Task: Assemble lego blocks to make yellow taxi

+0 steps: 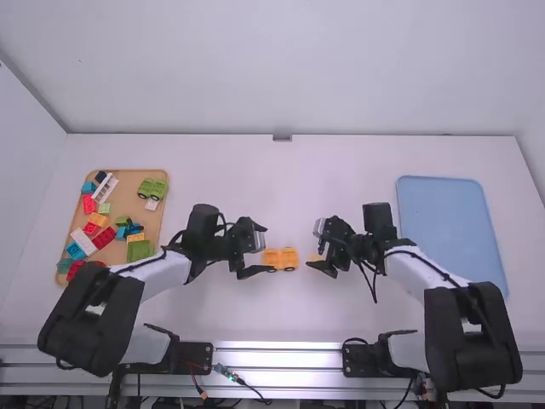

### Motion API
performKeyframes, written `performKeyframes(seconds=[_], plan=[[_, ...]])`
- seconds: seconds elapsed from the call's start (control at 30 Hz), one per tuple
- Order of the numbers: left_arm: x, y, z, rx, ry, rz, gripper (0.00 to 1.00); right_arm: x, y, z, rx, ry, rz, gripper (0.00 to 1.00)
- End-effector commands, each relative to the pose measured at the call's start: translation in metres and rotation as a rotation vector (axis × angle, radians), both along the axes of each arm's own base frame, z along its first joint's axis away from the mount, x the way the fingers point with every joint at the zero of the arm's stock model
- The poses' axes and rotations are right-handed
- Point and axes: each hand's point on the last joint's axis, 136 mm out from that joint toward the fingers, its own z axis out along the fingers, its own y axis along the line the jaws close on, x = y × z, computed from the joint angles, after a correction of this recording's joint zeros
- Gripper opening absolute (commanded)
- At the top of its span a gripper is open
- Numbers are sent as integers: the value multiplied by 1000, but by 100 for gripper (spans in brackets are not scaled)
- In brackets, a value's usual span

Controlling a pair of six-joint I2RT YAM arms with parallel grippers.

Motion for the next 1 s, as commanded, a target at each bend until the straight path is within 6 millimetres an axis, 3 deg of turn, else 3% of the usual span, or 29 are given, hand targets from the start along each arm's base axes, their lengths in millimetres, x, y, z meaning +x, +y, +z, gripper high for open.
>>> performKeyframes(seconds=[0.0, 0.3, 0.67, 0.97], plan=[[-4, -2, -8, -31, 82, 2, 99, -7, -4, -12, 31, 78, -73, 99], [-1, -5, -16, -43, 90, -10, 99, -20, -7, -20, 47, -4, -159, 99], [-5, -7, -14, -58, 119, -34, 99, -14, -17, -58, 48, 90, -189, 96], [-6, -7, -15, -54, 124, -31, 99, -11, -16, -74, 39, 121, -158, 67]])
